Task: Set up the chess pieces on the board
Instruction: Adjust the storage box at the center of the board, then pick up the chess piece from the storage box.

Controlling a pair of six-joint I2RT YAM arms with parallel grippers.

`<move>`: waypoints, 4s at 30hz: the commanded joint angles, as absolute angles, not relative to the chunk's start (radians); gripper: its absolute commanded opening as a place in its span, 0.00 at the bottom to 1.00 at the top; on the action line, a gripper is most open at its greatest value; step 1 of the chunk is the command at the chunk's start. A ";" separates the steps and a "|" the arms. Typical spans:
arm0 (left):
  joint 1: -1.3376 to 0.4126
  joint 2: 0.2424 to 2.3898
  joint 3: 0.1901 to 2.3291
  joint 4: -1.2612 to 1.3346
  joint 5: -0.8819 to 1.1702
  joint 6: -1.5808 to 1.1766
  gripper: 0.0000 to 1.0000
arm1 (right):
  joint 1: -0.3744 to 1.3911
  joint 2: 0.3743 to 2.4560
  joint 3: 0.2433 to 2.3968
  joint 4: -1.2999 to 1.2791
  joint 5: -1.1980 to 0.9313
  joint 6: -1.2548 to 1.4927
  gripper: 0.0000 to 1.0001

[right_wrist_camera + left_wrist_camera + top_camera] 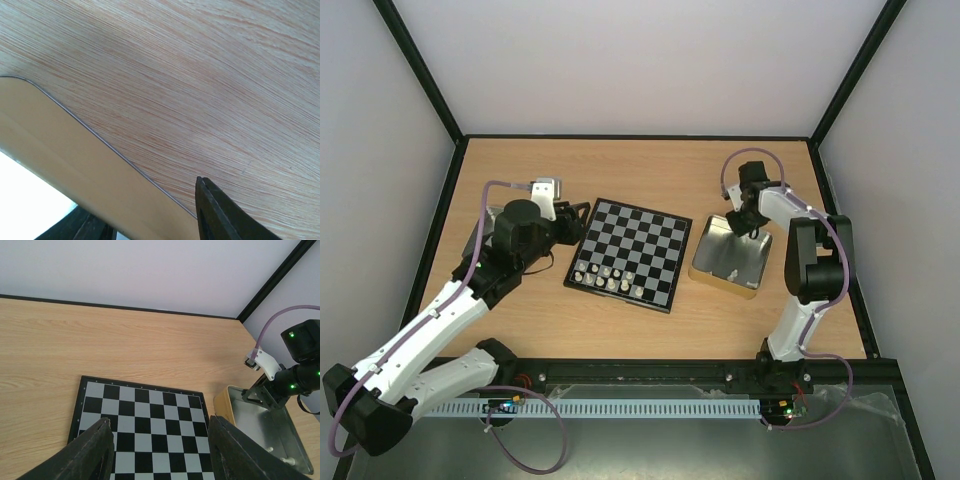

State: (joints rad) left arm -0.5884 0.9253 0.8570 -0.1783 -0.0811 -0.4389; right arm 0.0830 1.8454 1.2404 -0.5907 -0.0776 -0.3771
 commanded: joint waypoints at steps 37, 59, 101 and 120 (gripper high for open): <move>-0.581 0.961 0.842 -0.125 -0.021 -0.453 0.54 | 0.055 1.703 1.073 -0.568 0.179 0.381 0.23; -0.575 0.984 0.844 -0.102 -0.018 -0.461 0.54 | 0.162 1.234 0.644 -0.521 0.023 0.734 0.18; -0.543 1.001 0.825 -0.066 -0.081 -0.460 0.55 | 0.367 1.761 1.018 -0.430 0.007 0.469 0.15; -0.535 0.974 0.834 -0.085 -0.138 -0.473 0.54 | 0.397 1.555 1.026 -0.431 0.013 0.469 0.05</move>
